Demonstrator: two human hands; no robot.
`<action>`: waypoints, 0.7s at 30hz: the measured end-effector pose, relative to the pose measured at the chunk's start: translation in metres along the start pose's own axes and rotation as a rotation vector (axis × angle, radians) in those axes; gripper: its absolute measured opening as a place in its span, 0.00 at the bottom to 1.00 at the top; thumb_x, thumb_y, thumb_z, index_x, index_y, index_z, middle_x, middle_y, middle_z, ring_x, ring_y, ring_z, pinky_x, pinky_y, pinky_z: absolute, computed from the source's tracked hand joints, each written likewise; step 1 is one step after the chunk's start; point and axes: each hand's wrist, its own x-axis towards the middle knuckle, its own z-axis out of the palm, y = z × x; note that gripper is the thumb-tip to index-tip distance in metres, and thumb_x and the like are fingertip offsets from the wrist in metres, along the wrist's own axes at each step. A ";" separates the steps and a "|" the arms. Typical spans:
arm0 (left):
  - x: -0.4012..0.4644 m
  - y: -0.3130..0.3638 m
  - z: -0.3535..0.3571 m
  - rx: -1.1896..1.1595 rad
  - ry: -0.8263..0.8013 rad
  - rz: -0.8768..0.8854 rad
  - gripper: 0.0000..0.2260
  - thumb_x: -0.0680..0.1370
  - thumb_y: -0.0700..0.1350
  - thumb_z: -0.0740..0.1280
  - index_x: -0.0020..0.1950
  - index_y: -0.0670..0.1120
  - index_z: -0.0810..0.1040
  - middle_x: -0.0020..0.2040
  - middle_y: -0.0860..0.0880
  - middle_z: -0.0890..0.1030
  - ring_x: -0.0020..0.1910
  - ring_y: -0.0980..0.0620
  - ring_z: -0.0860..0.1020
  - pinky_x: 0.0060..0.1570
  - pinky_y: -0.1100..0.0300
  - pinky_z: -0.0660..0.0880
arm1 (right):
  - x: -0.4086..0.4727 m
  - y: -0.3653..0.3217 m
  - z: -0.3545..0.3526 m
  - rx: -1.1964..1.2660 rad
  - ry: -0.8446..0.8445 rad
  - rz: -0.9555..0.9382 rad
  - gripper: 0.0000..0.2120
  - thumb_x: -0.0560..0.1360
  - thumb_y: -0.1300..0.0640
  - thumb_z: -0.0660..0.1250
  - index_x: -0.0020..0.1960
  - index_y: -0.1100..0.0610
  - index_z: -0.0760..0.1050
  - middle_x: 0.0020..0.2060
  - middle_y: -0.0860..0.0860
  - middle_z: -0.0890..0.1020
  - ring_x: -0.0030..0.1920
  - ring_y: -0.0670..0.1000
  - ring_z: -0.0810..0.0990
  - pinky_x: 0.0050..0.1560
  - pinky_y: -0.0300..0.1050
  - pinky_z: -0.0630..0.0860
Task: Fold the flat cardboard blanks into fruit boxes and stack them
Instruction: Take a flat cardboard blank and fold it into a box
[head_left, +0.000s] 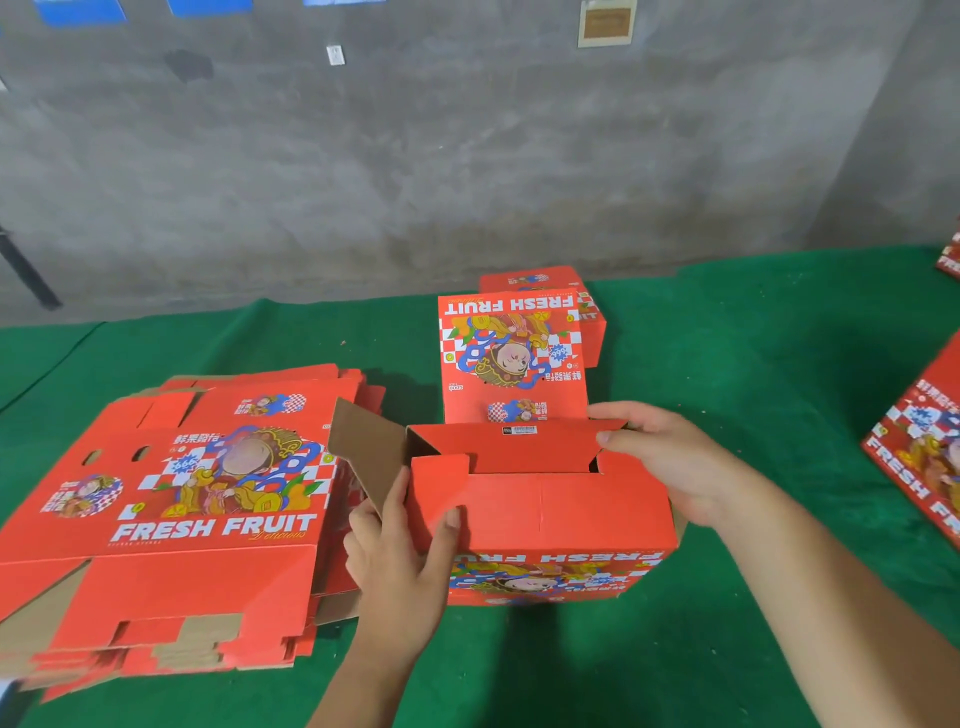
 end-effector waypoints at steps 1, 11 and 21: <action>-0.002 0.000 0.001 -0.032 0.017 0.006 0.32 0.77 0.70 0.52 0.80 0.64 0.60 0.58 0.55 0.62 0.57 0.54 0.60 0.62 0.55 0.55 | 0.001 -0.002 -0.004 -0.003 -0.031 0.021 0.15 0.78 0.61 0.71 0.61 0.46 0.83 0.58 0.63 0.84 0.54 0.62 0.84 0.62 0.58 0.79; 0.002 0.001 0.001 0.096 0.020 -0.100 0.25 0.81 0.63 0.59 0.78 0.59 0.68 0.61 0.46 0.70 0.60 0.41 0.67 0.60 0.46 0.63 | 0.001 -0.009 -0.014 -0.020 -0.236 0.034 0.38 0.68 0.40 0.76 0.76 0.36 0.68 0.66 0.48 0.81 0.65 0.49 0.80 0.67 0.51 0.75; 0.006 0.004 0.003 0.284 0.149 0.185 0.13 0.75 0.45 0.73 0.56 0.51 0.74 0.50 0.50 0.69 0.49 0.43 0.69 0.49 0.46 0.67 | 0.005 0.061 0.033 -1.123 0.527 -0.514 0.46 0.74 0.37 0.70 0.83 0.52 0.53 0.73 0.55 0.69 0.72 0.61 0.65 0.70 0.61 0.68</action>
